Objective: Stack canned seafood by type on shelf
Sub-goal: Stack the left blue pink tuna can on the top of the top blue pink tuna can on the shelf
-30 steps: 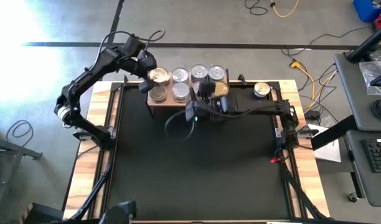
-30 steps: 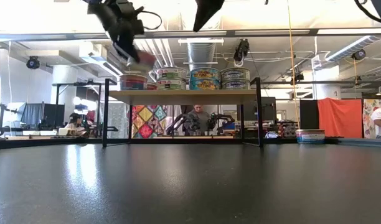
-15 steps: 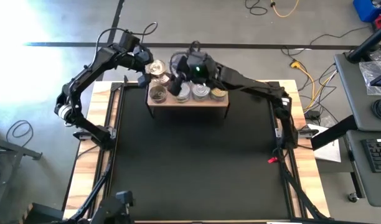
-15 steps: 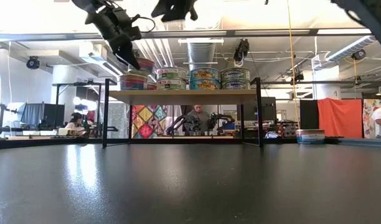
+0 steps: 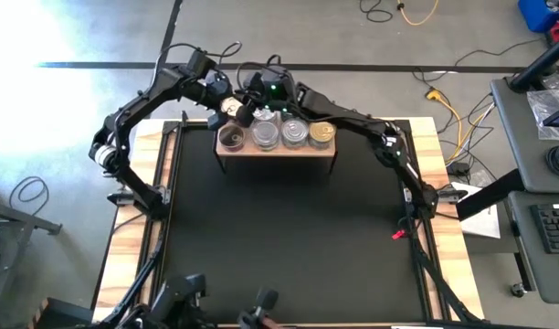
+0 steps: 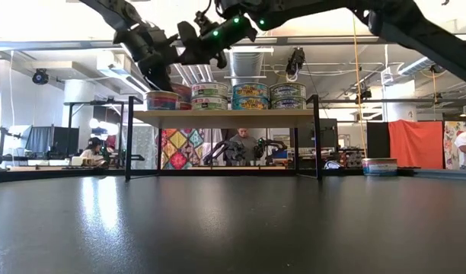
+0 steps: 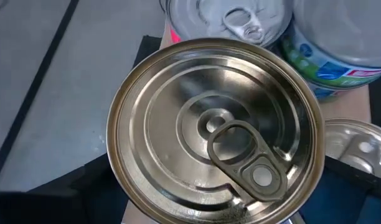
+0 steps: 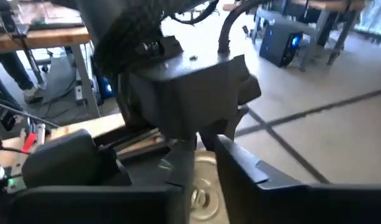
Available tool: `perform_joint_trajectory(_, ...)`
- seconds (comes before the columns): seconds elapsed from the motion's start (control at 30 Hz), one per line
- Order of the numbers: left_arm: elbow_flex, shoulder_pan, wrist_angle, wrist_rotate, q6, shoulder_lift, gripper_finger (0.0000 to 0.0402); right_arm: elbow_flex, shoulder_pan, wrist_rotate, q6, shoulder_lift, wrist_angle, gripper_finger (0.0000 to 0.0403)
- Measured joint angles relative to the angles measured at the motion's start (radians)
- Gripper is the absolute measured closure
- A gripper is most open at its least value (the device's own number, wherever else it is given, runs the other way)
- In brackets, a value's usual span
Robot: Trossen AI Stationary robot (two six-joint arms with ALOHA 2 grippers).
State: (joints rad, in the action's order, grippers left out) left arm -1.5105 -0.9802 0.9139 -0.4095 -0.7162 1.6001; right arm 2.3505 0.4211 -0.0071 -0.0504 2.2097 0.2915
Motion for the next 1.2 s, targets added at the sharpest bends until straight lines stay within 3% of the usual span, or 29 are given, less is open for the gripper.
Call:
perform_joint_trajectory(0.23, 0.000, -0.002, -0.017, -0.004, 0.021, 0.034, 0.0054, -0.003, 0.030, 0.006, 0.051, 0.029, -0.001, 0.0391)
perform_joint_trajectory(0.43, 0.000, -0.002, -0.014, -0.005, 0.033, 0.032, 0.0052, -0.003, 0.032, -0.013, 0.055, 0.053, -0.005, 0.0390)
perform_joint_trajectory(0.67, 0.000, -0.002, -0.026, -0.005, 0.048, 0.032, 0.0011, -0.003, 0.029, -0.053, 0.059, 0.091, -0.002, 0.0390)
perform_joint_trajectory(1.2, 0.002, -0.002, -0.032, -0.055, 0.091, 0.028, 0.0004, 0.000, 0.028, -0.055, 0.039, 0.125, 0.030, 0.0390)
